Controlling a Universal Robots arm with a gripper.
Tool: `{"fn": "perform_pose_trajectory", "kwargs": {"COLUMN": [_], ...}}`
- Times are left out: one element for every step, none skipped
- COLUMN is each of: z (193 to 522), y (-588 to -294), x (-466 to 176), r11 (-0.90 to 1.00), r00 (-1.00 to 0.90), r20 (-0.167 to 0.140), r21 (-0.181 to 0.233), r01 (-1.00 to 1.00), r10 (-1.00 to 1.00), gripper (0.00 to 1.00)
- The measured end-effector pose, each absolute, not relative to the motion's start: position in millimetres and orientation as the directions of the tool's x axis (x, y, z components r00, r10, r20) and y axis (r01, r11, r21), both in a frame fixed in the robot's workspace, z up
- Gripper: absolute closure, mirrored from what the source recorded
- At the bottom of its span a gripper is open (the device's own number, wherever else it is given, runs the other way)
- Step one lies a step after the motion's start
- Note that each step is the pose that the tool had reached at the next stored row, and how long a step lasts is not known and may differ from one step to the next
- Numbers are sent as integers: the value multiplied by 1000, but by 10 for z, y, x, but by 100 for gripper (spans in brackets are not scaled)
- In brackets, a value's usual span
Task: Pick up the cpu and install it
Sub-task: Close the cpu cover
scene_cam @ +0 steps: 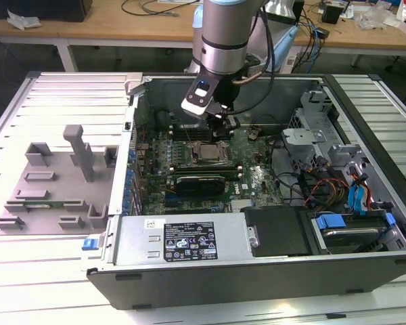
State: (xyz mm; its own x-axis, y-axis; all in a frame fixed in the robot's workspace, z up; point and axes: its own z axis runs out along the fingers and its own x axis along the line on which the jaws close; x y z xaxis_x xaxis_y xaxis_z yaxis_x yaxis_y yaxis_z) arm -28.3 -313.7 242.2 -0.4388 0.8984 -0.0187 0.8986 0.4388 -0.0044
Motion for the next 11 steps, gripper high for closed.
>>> {"fn": "perform_pose_trajectory", "kwargs": {"z": [2422, 2422, 2423, 2422, 2422, 2422, 2422, 2421, 2421, 2421, 2421], "y": [-3137, -3137, -3137, -3137, -3137, -3137, -3137, -3137, -3137, -3137, -3137], "x": [-284, -284, -285, -285, -285, -285, -285, -285, -285, -285, -285], "r11": [474, 496, 526, 554, 580, 595, 616, 640, 654, 675, 702], "r00": [-474, -496, -526, -554, -579, -595, -616, -640, -654, -675, -702], "r20": [-21, -22, -23, -24, -24, -25, -25, -25, -25, -25, -26], "r21": [-5, -6, -7, -7, -8, -8, -8, -8, -8, -8, -9], "r01": [880, 868, 850, 832, 815, 804, 788, 768, 756, 738, 712], "r10": [880, 868, 850, 832, 815, 803, 787, 768, 756, 737, 712], "gripper": [89, 89, 89, 89, 89, 89, 89, 89, 89, 89, 89]}}
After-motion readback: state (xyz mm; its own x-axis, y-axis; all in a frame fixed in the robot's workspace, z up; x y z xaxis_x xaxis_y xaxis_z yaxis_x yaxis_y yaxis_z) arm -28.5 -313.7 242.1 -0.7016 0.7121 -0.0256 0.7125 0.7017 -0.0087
